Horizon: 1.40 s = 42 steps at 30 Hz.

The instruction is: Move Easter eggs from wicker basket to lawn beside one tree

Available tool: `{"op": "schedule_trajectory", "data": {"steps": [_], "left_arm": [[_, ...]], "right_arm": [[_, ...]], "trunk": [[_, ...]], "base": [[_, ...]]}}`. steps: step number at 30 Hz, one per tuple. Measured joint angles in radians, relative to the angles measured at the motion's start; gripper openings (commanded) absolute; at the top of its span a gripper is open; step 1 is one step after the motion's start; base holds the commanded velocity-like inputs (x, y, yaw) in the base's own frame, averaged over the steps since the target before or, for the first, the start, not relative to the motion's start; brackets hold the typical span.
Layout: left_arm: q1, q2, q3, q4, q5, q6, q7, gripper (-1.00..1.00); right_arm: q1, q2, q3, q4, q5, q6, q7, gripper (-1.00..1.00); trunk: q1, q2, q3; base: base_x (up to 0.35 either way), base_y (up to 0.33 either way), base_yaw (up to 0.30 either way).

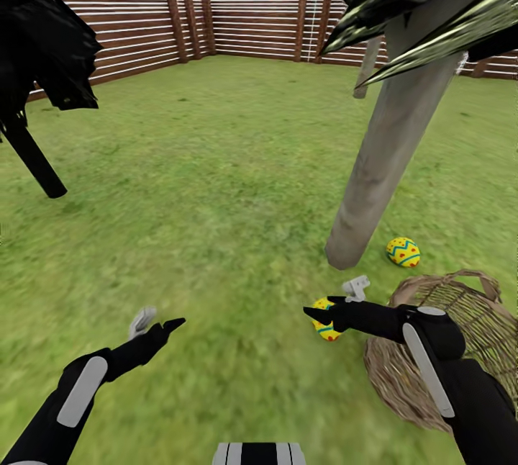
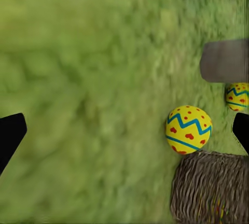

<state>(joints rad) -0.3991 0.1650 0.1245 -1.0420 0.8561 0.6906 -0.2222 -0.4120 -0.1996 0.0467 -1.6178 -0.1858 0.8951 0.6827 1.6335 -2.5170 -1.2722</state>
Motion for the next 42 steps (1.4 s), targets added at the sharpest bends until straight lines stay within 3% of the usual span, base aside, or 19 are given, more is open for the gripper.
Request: {"op": "schedule_trajectory", "data": {"steps": [2, 4, 11, 15, 18, 21, 25, 30, 35, 42], "left_arm": [[0.000, 0.000, 0.000, -0.002, 0.001, -0.001, 0.000, 1.00], [0.001, 0.001, 0.001, -0.003, -0.001, 0.000, -0.001, 1.00], [0.000, 0.001, 0.000, 0.002, -0.003, 0.002, -0.001, 1.00], [-0.001, -0.001, 0.000, 0.007, -0.005, 0.003, 0.002, 1.00], [-0.001, -0.002, -0.001, 0.008, -0.006, 0.003, 0.003, 1.00], [-0.001, -0.002, -0.001, 0.009, -0.006, 0.004, 0.009, 1.00], [-0.001, -0.009, -0.008, 0.010, -0.010, 0.000, 0.017, 1.00], [0.011, -0.016, -0.009, 0.010, -0.013, -0.007, 0.030, 1.00], [0.022, -0.018, -0.006, 0.010, -0.007, -0.044, 0.104, 1.00], [0.060, -0.027, -0.007, 0.002, -0.007, -0.071, 0.124, 1.00]], "right_arm": [[-0.001, -0.001, -0.004, 0.000, 0.000, 0.000, 0.001, 1.00], [-0.001, -0.002, -0.038, 0.000, 0.000, 0.000, 0.003, 1.00], [-0.005, -0.006, -0.100, 0.000, -0.004, 0.000, 0.016, 1.00], [-0.006, -0.006, -0.119, -0.001, -0.004, -0.001, 0.016, 1.00], [-0.006, -0.034, -0.141, 0.000, -0.003, -0.001, 0.017, 1.00], [-0.006, -0.064, -0.148, 0.000, -0.004, 0.000, 0.018, 1.00], [-0.004, -0.074, -0.153, -0.001, -0.003, -0.001, 0.017, 1.00], [0.002, -0.075, -0.154, -0.001, -0.002, -0.001, 0.016, 1.00], [0.007, -0.075, -0.153, 0.000, 0.000, 0.003, 0.013, 1.00], [0.012, -0.062, -0.148, 0.001, 0.057, 0.001, -0.039, 1.00]], "trunk": [[-0.001, 0.000, 0.008], [-0.002, 0.001, 0.015], [-0.005, 0.003, 0.043], [-0.007, 0.003, 0.058], [-0.008, 0.004, 0.070], [-0.010, 0.005, 0.081], [-0.011, 0.006, 0.097], [-0.014, 0.007, 0.116], [-0.016, 0.008, 0.135], [-0.019, 0.010, 0.163]], "base": [[-0.014, 0.000, 0.000], [-0.004, 0.000, -0.092], [-0.001, 0.000, -0.232], [0.000, 0.000, -0.263], [0.000, 0.000, -0.264], [0.000, 0.000, -0.265], [0.000, 0.000, -0.265], [0.000, 0.000, -0.261], [0.000, 0.000, -0.132], [0.000, 0.000, -0.017]]}}
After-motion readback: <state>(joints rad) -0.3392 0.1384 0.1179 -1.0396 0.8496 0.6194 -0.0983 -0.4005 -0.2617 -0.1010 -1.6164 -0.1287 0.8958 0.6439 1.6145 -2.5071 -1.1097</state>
